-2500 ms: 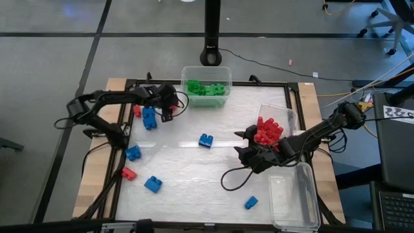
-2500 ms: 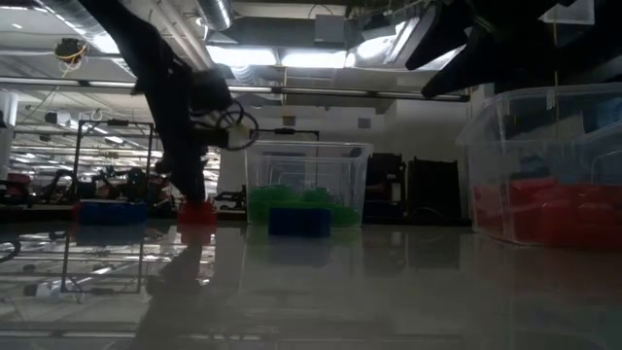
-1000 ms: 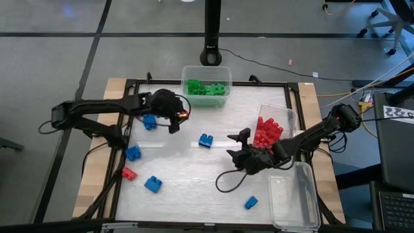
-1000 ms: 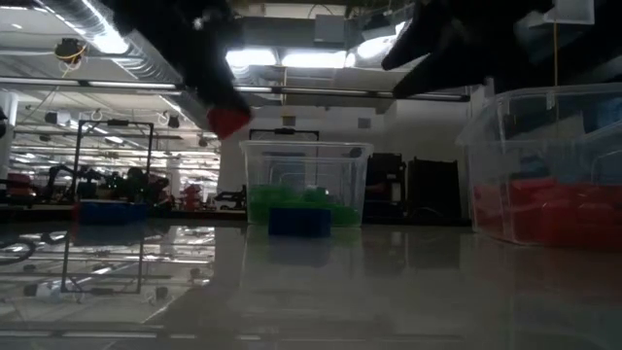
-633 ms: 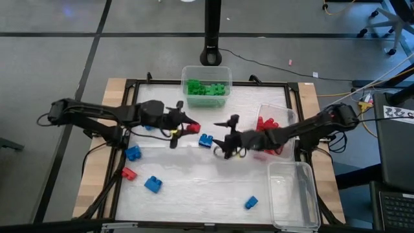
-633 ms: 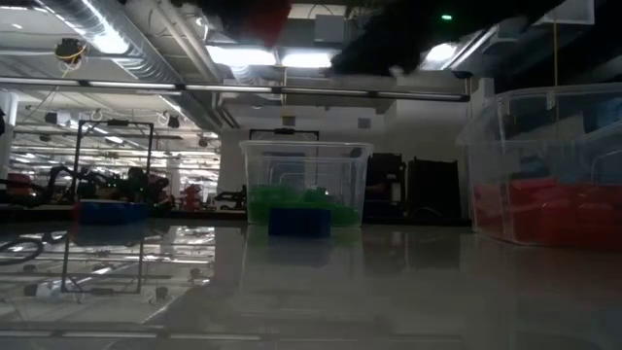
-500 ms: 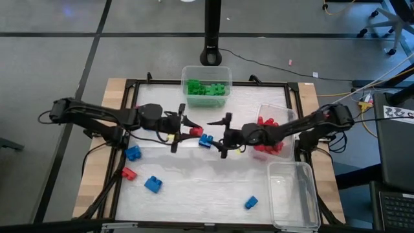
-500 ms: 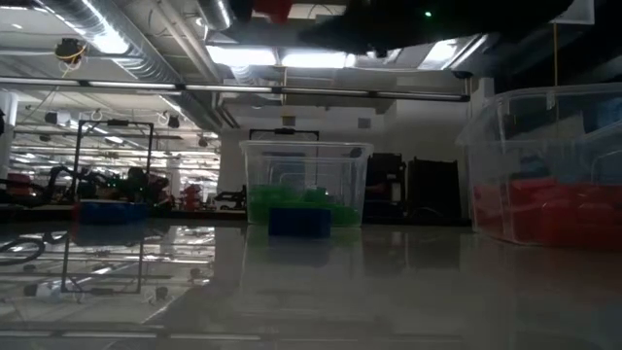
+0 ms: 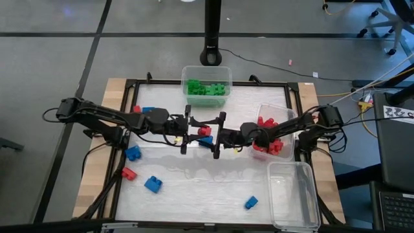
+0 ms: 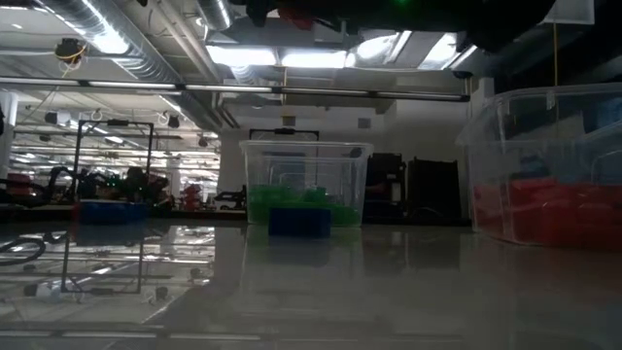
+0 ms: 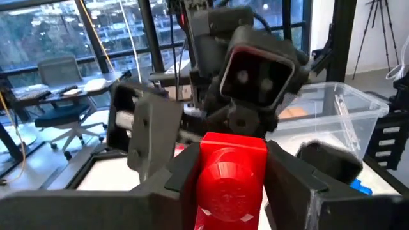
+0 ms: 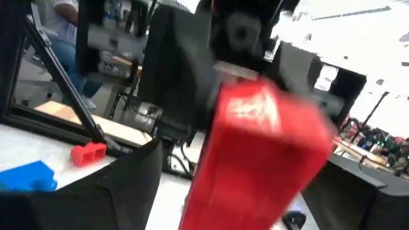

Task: Sort blocks
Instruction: Put the red game piece into the middle right transparent bin

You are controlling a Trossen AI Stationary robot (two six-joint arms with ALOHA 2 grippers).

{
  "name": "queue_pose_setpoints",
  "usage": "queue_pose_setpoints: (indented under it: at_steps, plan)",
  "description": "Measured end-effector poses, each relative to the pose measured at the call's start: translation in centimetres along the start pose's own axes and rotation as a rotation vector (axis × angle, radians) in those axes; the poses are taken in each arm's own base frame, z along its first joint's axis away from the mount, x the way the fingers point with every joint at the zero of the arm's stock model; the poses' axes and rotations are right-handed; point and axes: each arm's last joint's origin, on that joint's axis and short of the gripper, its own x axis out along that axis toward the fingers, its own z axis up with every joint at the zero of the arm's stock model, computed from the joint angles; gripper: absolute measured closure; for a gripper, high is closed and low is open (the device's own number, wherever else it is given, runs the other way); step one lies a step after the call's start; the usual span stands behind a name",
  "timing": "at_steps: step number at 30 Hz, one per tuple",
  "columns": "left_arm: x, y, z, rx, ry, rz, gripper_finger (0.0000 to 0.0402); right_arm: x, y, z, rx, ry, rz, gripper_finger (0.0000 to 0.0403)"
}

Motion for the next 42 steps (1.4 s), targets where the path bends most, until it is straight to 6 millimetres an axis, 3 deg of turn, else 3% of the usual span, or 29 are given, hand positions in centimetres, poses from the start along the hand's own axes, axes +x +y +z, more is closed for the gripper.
queue_pose_setpoints:
  at_steps: [4,11,19,27,34,42]
  plan:
    - [0.0,0.0,0.0,0.003,0.001,-0.001,0.0273,0.1,0.0,0.1,-0.015,0.002,-0.004,0.0123]
    - [-0.1,0.0,0.0,0.018,0.003,-0.005,0.0260,0.1,-0.1,0.1,-0.032,0.007,-0.009,0.0270]
    - [-0.8,0.4,0.6,-0.081,0.020,0.004,0.0184,-0.1,-0.2,0.4,-0.111,0.024,0.004,0.0270]
    - [-4.9,1.5,1.4,-0.066,0.225,0.152,0.0154,-2.5,-2.4,2.9,-0.178,0.199,-0.023,0.0270]
    - [-8.7,2.5,0.4,-0.095,0.448,0.378,0.0154,-7.5,-5.4,5.1,-0.261,0.507,-0.131,0.0270]
    - [-11.0,3.8,-2.4,-0.194,0.738,0.622,0.0153,-14.6,-7.7,5.1,-0.186,0.872,-0.264,0.0268]
